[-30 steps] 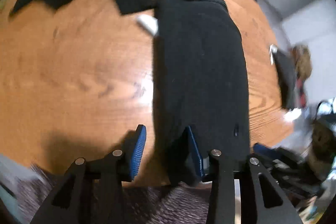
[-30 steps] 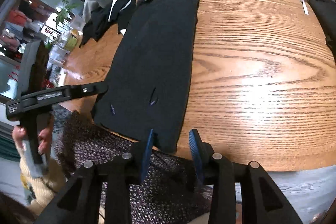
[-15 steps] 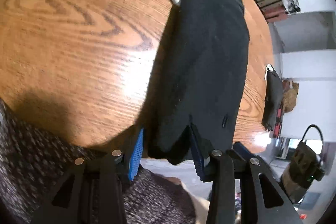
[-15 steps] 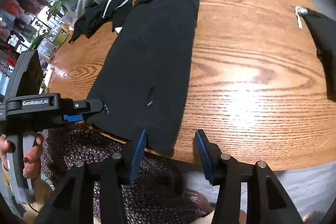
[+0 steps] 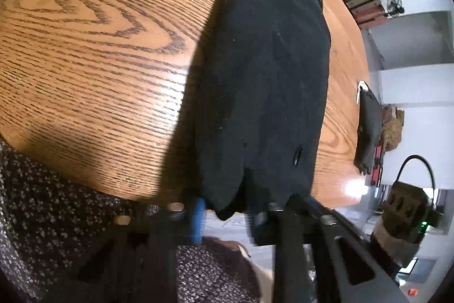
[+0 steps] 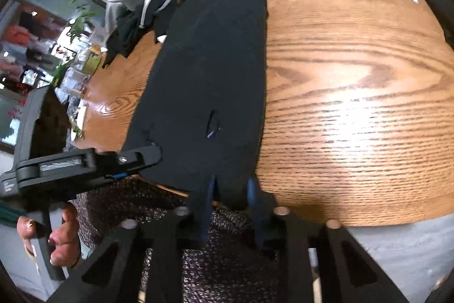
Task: Fold clothes
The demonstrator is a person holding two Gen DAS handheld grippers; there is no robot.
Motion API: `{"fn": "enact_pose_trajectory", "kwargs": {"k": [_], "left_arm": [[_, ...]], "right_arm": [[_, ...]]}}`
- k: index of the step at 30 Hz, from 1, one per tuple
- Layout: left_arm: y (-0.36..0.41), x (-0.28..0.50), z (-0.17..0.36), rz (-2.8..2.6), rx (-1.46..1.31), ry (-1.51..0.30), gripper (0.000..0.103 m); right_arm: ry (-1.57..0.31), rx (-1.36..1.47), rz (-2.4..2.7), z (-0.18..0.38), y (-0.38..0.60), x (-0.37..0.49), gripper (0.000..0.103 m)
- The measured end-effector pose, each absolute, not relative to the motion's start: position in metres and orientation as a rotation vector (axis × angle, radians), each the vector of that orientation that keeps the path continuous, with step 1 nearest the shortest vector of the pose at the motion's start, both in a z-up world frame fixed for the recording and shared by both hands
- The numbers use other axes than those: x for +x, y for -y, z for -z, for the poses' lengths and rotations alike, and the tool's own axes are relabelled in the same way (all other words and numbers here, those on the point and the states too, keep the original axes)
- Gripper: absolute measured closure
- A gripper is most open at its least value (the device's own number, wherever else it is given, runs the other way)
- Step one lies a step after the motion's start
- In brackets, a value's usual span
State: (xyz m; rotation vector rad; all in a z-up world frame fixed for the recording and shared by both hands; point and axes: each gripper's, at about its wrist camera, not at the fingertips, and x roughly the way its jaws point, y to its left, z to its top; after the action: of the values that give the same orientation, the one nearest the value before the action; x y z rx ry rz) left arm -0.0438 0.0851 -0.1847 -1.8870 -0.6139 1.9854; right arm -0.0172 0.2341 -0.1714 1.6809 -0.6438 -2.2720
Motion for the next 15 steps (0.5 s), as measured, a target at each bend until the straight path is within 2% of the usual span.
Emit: {"fn": "enact_pose_trajectory", "kwargs": {"k": [2,7,8,10,11,13,15], "left_arm": [[-0.081,-0.042,0.18,-1.959,-1.871,0.596,0.086],[-0.076,-0.032,0.185,-1.884,-1.893,0.578,0.086],[-0.076,-0.031,0.185,-1.874,-1.9,0.59,0.085],[-0.076,-0.032,0.19,-1.85,-1.927,0.653,0.082],[-0.075,-0.033,0.191,-1.843,-1.943,0.68,0.077],[-0.07,-0.032,0.177,-1.906,-1.909,0.671,0.069],[-0.053,-0.027,0.154,-2.043,-1.819,0.581,0.052]], "right_arm": [[0.631,1.663,2.263,0.168,-0.234,-0.013,0.088],[0.585,1.702,2.211,0.172,-0.23,0.004,0.088],[0.566,1.698,2.224,0.171,-0.23,0.006,0.085],[0.528,1.689,2.252,0.169,-0.231,0.011,0.072],[0.51,1.684,2.265,0.167,-0.231,0.013,0.064],[0.508,1.663,2.313,0.157,-0.24,0.015,0.063],[0.516,1.643,2.362,0.149,-0.249,0.016,0.057]]}}
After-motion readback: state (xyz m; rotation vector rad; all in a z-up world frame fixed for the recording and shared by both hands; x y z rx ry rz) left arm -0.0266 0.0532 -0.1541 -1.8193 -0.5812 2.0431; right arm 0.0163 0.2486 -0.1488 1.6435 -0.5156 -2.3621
